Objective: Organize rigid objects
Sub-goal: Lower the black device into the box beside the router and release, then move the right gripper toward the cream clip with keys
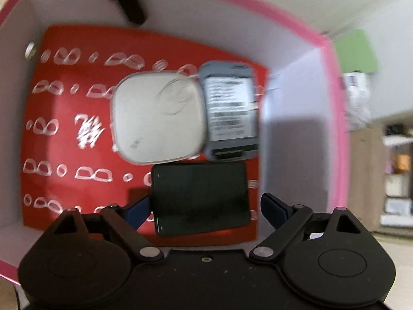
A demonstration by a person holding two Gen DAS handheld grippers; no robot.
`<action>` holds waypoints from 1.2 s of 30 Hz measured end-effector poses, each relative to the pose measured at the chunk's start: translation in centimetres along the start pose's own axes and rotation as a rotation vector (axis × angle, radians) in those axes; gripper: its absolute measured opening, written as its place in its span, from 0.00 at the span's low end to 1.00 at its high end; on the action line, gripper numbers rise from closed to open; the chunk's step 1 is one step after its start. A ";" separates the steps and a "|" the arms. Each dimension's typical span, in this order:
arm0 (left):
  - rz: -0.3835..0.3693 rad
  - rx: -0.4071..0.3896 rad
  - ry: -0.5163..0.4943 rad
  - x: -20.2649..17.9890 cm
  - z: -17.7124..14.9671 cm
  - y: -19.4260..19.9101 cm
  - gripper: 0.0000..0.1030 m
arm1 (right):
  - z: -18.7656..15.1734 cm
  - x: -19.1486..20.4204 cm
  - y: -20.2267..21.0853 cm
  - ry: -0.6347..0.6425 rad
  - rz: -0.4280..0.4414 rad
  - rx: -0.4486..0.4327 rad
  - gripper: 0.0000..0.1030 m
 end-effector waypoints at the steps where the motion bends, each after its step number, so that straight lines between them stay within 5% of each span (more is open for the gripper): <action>1: -0.002 0.000 0.002 0.0 0.0 0.0 0.14 | -0.3 -0.2 0.9 -0.036 -0.024 -0.029 0.91; 10: -0.015 -0.004 0.035 0.3 0.0 -0.1 0.14 | -5.3 1.3 12.4 -0.557 -0.147 -0.435 0.91; 14: -0.018 -0.010 0.054 0.4 0.0 -0.1 0.14 | -9.1 2.3 12.8 -0.982 -0.110 -0.418 0.91; 17: -0.014 -0.009 0.062 0.4 -0.1 -0.1 0.14 | -11.5 4.6 12.9 -1.124 -0.090 -0.497 0.91; 24: -0.019 -0.016 0.119 0.8 -0.1 -0.1 0.14 | -17.4 9.3 9.4 -1.447 -0.225 -0.554 0.88; 28: -0.014 -0.017 0.146 0.8 -0.1 -0.2 0.14 | -17.7 10.4 6.8 -1.532 -0.267 -0.591 0.81; 36: 0.007 -0.016 0.190 0.9 -0.1 -0.2 0.14 | -15.9 9.8 3.7 -1.429 -0.335 -0.580 0.76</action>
Point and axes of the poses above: each gripper's, at about its wrist camera, not at the fingertips, and y roughly against the way its jaws point, x to its left, z to its top, the point moved 6 cm from there along -y, roughly the way its jaws point, and after that the axes turned 4 degrees about y, right-handed, at the moved point
